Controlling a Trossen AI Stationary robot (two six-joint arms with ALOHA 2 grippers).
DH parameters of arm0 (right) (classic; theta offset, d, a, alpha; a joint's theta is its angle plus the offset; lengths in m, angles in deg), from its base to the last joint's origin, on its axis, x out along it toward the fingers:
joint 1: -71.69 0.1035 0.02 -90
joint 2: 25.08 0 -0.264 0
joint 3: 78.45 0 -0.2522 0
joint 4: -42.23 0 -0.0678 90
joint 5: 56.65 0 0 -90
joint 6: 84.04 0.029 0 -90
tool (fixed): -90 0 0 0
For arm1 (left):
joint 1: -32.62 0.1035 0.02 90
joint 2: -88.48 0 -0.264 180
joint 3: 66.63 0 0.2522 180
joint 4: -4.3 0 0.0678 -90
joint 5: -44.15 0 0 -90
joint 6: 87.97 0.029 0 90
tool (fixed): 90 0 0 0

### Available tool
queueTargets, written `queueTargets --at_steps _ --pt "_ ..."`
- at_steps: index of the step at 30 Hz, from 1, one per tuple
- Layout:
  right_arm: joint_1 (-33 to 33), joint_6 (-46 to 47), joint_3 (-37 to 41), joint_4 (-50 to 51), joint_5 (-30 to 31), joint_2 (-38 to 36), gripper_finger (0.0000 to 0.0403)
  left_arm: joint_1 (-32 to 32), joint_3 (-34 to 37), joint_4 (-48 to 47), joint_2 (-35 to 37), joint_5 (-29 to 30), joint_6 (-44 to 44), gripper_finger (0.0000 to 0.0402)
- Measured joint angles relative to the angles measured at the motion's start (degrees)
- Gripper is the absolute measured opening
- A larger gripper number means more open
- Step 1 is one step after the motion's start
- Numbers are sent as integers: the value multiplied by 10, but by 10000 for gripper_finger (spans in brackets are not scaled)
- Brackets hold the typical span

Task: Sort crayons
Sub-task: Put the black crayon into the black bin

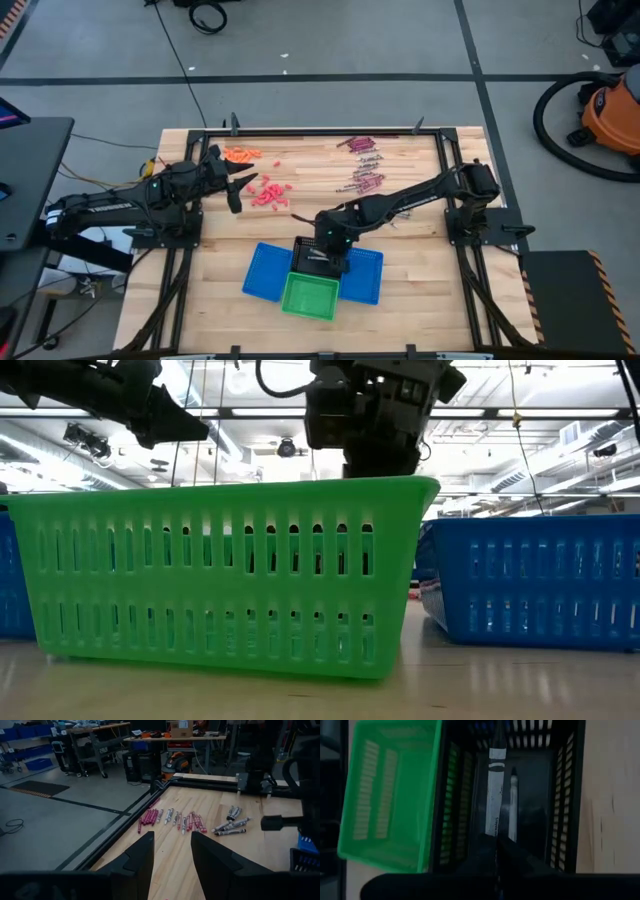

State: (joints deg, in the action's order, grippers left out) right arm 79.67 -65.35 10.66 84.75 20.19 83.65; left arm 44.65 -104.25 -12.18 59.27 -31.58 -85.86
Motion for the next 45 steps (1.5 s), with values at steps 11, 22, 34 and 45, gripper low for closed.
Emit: queueTargets --at_steps 11,22,34,45 --pt "0 6 0 10 2 6 60 -1 0 -1 0 0 -6 141" --pt "-42 -87 0 38 -24 -55 96 -1 -2 -22 5 2 33 141" --pt "-132 -226 50 34 128 -104 93 -1 -2 -9 4 56 192 141" --pt "-192 -214 255 -119 148 -237 91 76 -1 212 -80 -17 242 141"
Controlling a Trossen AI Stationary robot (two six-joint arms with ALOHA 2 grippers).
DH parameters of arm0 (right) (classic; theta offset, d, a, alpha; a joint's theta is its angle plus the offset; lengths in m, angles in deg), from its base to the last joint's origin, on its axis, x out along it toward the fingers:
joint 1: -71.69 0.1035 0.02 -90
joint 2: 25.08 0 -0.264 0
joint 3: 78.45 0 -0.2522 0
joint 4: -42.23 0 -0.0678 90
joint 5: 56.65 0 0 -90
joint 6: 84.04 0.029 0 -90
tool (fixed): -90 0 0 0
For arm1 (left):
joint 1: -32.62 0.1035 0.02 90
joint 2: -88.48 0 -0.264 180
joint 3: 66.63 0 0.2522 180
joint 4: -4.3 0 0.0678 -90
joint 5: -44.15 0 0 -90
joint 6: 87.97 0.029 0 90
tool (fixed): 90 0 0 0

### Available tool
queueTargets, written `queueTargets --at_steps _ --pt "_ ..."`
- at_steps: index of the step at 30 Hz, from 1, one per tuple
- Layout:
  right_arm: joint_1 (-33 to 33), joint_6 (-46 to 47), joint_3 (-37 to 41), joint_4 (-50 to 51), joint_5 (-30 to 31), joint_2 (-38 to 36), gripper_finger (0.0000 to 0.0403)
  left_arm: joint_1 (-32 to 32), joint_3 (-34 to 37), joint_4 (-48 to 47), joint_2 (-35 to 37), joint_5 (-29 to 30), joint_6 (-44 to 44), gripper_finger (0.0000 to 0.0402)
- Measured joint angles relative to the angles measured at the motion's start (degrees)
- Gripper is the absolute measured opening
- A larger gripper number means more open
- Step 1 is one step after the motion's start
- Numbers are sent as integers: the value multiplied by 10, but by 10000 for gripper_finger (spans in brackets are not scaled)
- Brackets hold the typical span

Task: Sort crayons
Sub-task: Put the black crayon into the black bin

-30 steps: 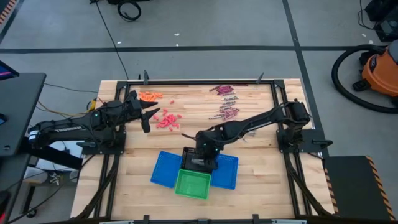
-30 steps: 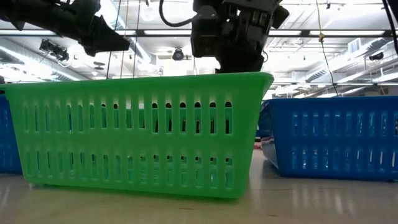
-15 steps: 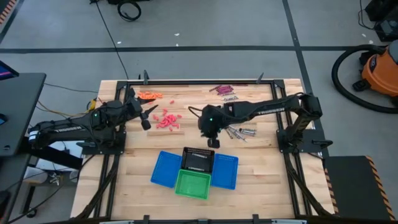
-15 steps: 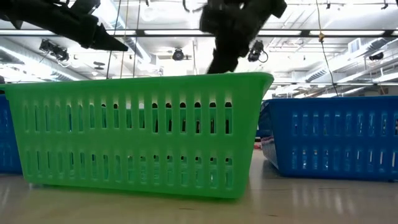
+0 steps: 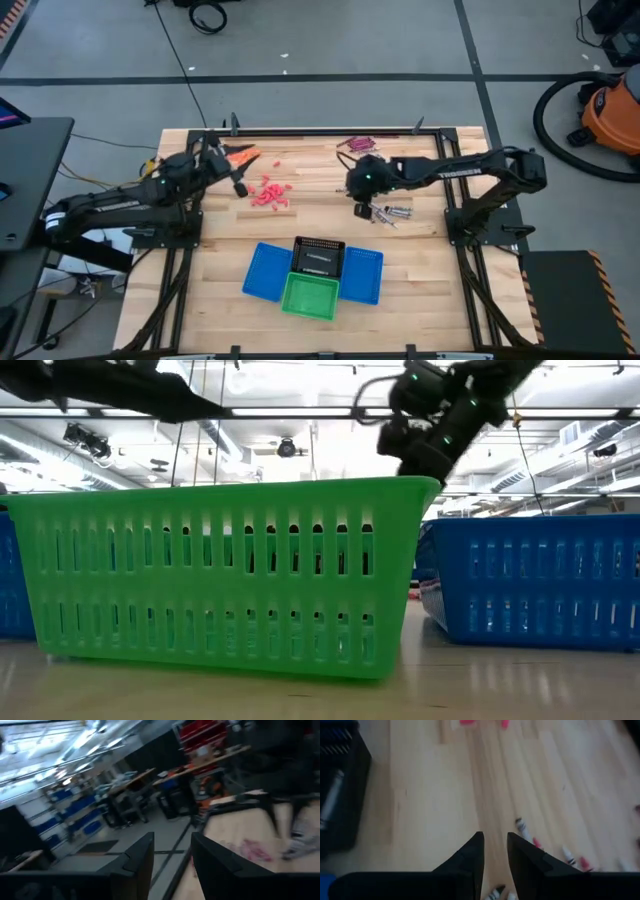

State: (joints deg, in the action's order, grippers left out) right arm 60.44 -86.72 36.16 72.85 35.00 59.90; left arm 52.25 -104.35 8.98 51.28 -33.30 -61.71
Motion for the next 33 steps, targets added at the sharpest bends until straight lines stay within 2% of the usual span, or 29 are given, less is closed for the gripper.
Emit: queueTargets --at_steps 4,8,10,14,17,25,33 --pt "-12 -17 42 -36 3 9 91 49 0 58 -74 -9 -34 141" --pt "-43 -56 43 -41 2 21 91 70 0 115 -108 -15 -29 141" --pt "-64 -75 42 -47 -17 21 91 76 0 137 -113 -16 -23 141" --pt "-102 -104 41 -83 -92 15 91 88 0 142 -112 -15 -7 141" --pt "-128 -112 40 -102 -119 15 91 99 0 139 -112 -15 -7 141" --pt "-163 -120 25 -94 -146 17 91 106 0 131 -112 -15 -15 141" --pt "-164 -84 11 -89 -138 16 91 129 0 115 -112 -15 -92 141"
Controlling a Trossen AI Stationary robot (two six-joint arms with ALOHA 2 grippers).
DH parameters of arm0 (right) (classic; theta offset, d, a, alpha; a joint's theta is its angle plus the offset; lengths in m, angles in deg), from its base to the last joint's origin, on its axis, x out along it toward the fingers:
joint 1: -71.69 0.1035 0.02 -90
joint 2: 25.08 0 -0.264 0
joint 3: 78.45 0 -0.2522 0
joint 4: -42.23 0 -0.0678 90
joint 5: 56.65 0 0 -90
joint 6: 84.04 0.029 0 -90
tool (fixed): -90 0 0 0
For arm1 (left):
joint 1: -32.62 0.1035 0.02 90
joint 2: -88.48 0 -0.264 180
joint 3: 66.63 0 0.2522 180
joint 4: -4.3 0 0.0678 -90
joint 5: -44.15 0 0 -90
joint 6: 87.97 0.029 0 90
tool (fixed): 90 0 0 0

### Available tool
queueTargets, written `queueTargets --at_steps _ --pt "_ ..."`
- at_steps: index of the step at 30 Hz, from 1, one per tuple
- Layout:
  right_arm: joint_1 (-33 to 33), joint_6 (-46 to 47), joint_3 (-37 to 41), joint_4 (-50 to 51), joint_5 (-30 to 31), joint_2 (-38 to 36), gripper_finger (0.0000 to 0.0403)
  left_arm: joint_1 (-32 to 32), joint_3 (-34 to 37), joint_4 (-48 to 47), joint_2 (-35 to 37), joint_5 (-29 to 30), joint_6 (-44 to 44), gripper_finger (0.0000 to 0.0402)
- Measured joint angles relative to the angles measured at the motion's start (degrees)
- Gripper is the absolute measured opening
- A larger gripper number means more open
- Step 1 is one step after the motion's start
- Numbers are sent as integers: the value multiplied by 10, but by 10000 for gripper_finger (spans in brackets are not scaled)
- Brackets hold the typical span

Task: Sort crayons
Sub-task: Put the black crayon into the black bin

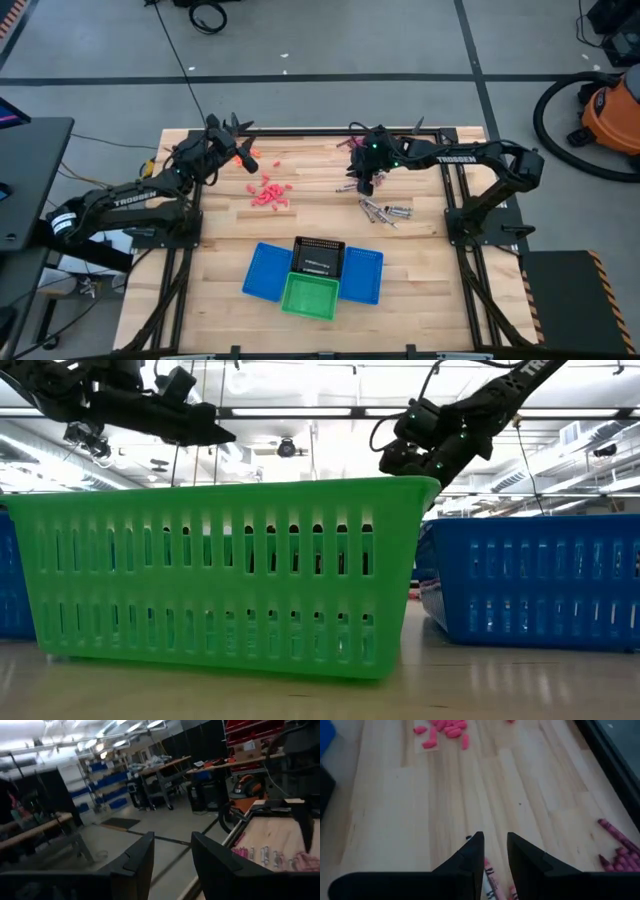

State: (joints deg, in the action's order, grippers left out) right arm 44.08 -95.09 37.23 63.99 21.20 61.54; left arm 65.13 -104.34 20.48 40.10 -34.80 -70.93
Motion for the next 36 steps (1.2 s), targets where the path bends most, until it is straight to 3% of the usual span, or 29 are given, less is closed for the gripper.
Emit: queueTargets --at_steps 6,14,22,28,32,36 --pt "18 89 0 29 53 -15 91 -22 0 -48 0 -5 -42 141" --pt "58 180 0 131 184 -66 91 -51 0 -64 0 -7 -60 141" --pt "86 319 0 226 189 -105 91 -77 0 -74 0 -7 -157 141" --pt "132 405 -68 385 249 -93 91 -107 0 -113 0 -7 -214 141" --pt "143 419 -115 497 256 -73 91 -131 0 -150 4 -11 -224 141" --pt "139 359 -121 519 236 -66 91 -149 0 -191 21 -30 -234 141"
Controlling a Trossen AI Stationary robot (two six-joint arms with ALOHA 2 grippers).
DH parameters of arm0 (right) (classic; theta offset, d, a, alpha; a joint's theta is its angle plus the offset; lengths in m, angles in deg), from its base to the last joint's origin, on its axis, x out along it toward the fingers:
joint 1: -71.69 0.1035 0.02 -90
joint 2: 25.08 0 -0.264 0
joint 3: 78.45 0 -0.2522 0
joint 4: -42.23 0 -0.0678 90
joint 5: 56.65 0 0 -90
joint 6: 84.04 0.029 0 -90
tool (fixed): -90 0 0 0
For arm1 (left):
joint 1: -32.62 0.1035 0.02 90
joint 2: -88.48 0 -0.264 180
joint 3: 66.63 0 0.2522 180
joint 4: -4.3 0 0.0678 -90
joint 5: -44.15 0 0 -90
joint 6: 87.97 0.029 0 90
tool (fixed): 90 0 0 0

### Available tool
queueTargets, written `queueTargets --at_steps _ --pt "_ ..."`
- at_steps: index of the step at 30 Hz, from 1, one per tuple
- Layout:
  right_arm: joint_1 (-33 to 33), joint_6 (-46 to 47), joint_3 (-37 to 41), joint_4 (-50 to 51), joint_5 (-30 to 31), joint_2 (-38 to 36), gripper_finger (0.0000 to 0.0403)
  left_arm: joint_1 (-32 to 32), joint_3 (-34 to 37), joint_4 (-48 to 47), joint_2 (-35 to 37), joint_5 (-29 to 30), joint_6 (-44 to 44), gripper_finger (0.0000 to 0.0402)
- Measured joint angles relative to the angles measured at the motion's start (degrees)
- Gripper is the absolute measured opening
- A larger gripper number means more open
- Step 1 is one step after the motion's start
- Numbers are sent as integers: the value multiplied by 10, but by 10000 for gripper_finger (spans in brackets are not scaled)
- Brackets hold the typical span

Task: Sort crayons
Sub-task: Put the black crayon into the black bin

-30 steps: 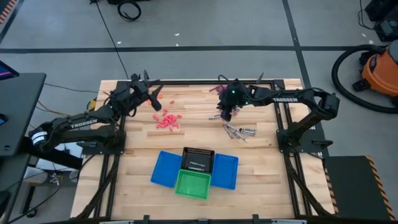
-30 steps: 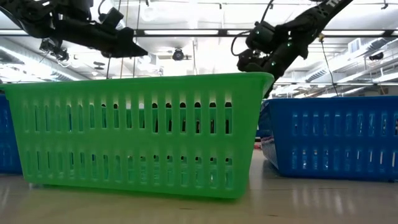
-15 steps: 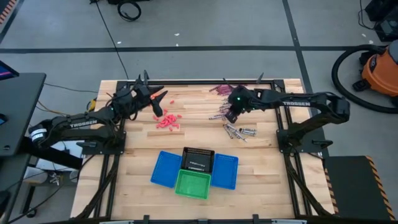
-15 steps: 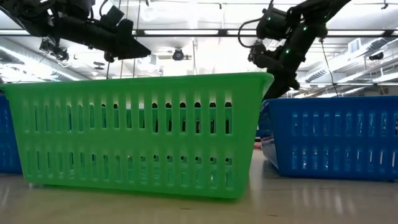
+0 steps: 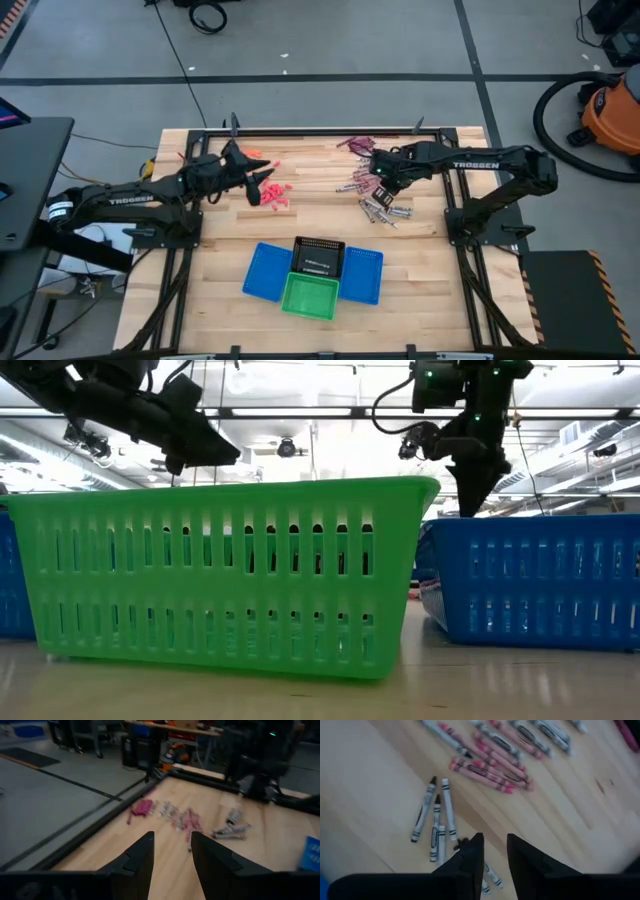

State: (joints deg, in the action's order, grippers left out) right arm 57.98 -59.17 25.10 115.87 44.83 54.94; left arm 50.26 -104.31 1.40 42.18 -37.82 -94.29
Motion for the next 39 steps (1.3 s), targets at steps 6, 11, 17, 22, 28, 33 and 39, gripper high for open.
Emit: queueTargets --at_steps 6,11,17,22,28,33,39 --pt "-3 -51 0 -51 -14 9 93 -9 0 -33 16 -2 -1 141" --pt "-20 -55 0 -63 -42 44 106 -8 0 -33 16 -2 -1 141" --pt "-20 -76 0 -51 -51 102 114 -8 0 -26 16 -2 -1 141" --pt "-36 -130 0 -55 -41 145 114 -8 0 -26 16 -2 -1 141" --pt "-36 -220 -29 -173 -40 184 114 -8 0 -26 16 -2 -1 141" --pt "-48 -286 -98 -192 -55 260 114 -8 0 -26 16 -2 -1 141" --pt "-43 -345 -195 -169 -56 329 114 -8 0 -26 16 -2 -1 141"
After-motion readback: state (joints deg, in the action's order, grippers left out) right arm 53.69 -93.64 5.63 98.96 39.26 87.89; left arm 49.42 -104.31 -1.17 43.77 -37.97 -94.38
